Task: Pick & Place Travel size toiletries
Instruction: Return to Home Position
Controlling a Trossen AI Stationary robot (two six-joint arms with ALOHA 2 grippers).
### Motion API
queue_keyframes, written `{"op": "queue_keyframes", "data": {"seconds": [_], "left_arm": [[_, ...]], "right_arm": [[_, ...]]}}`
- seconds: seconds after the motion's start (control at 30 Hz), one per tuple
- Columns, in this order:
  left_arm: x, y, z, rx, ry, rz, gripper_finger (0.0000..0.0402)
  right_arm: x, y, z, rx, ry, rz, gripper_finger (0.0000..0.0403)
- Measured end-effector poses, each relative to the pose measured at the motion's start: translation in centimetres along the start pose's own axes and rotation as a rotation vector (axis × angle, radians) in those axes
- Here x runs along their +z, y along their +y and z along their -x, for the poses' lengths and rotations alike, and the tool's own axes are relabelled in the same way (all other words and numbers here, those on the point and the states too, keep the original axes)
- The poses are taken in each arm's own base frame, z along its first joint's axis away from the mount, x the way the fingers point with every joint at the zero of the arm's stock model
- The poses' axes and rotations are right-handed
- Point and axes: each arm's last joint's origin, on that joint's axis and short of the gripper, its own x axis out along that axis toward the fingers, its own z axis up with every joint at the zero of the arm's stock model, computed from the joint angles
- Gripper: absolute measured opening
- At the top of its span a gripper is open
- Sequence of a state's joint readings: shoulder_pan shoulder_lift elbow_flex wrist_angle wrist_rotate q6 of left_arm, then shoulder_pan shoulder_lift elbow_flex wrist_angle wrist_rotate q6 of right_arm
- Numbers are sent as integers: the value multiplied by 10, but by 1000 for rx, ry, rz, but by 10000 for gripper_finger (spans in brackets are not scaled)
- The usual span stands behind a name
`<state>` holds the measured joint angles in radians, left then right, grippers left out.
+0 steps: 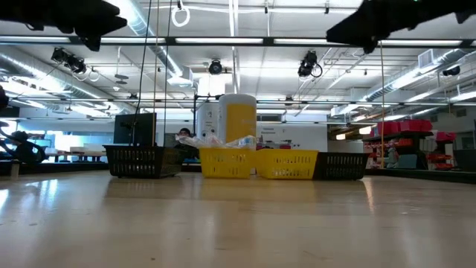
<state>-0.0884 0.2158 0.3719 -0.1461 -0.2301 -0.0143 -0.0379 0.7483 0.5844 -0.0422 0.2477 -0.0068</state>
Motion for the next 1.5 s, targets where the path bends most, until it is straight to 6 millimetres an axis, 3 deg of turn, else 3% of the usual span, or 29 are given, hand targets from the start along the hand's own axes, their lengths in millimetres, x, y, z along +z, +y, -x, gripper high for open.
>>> {"op": "queue_keyframes", "data": {"seconds": [0.17, 0.4, 0.93, 1.1, 1.4, 1.5], "left_arm": [[-8, 5, 11, 2, -68, -11, 155], [-40, 7, 10, 20, -57, 18, 155], [-83, 6, -5, 34, -47, 71, 155], [-86, 6, -6, 32, -62, 69, 155], [-85, 6, -6, 39, -64, 64, 155], [-86, 7, -6, 54, -63, 111, 155]], "right_arm": [[-21, -5, 21, 15, -62, 5, 69], [-44, -8, 36, 22, -103, -5, 37], [-82, -7, 48, 152, -153, 6, 18], [-95, -5, 52, 240, -230, 26, 18], [-122, -4, 49, 242, -282, 2, 18], [-123, -4, 50, 256, -274, -7, 18]]}}
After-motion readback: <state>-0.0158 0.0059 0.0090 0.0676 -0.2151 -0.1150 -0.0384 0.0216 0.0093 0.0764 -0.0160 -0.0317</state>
